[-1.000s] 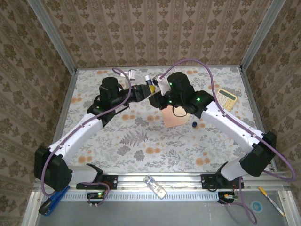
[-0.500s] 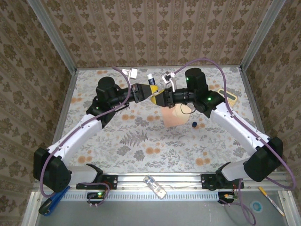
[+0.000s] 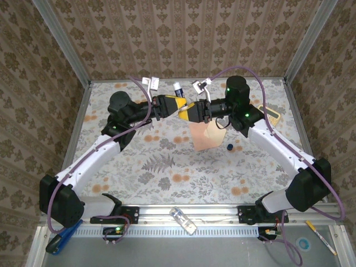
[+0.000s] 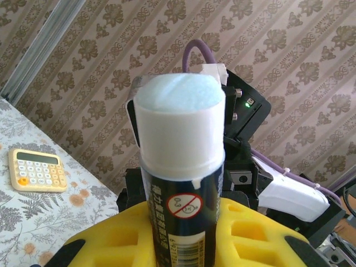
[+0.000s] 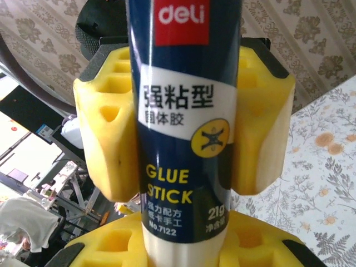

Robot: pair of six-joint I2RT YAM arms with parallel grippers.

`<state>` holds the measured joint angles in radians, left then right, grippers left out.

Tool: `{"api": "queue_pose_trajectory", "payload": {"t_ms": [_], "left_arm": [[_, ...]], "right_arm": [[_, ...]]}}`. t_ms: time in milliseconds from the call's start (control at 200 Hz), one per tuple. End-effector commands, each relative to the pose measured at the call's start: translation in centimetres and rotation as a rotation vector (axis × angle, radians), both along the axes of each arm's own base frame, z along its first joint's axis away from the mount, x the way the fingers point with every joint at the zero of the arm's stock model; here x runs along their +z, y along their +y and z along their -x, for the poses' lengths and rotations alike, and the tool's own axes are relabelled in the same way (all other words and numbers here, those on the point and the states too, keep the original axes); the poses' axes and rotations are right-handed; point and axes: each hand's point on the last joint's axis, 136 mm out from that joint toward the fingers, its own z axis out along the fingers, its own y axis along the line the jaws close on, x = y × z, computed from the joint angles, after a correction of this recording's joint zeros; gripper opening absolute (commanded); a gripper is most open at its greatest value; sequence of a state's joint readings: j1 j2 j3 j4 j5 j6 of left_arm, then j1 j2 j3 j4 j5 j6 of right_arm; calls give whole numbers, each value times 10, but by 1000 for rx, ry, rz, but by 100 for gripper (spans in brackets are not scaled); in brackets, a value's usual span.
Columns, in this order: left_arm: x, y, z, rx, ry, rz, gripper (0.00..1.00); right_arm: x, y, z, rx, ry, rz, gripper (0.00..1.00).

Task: Place the letter into the envelope and seal it

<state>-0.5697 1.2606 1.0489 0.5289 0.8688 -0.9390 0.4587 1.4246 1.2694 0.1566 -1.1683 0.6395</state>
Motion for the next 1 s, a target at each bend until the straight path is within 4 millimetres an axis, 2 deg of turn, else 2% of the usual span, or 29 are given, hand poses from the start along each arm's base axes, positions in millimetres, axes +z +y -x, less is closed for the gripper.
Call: {"api": "queue_pose_trajectory", "payload": {"t_ms": [0, 150, 215, 285, 310, 435, 555, 655, 820, 995], "left_arm": [[-7, -6, 31, -142, -11, -32, 0], [-6, -6, 29, -131, -19, -31, 0], [-5, -5, 25, -116, -19, -30, 0], [-6, -2, 19, -89, -14, -31, 0], [-6, -1, 16, -76, -12, -30, 0], [-8, 7, -3, 6, 0, -27, 0], [-15, 16, -28, 117, 24, -36, 0], [-26, 23, -51, 224, 64, -47, 0], [-42, 34, -84, 391, 146, 0, 0], [-49, 32, -95, 435, 195, 58, 0]], "right_arm": [[21, -1, 0, 3, -72, -54, 23], [13, -3, -2, -30, -64, -9, 24], [7, -5, -3, -54, -64, 24, 27], [-7, -9, -9, -96, -46, 77, 37], [0, -15, -4, -119, -67, 78, 40], [-11, -35, -11, -214, -35, 113, 59], [-19, -57, -22, -347, 20, 79, 73], [-32, -72, -42, -482, 115, 32, 86], [-46, -80, -67, -618, 206, -82, 85], [-52, -82, -87, -730, 231, -147, 83]]}}
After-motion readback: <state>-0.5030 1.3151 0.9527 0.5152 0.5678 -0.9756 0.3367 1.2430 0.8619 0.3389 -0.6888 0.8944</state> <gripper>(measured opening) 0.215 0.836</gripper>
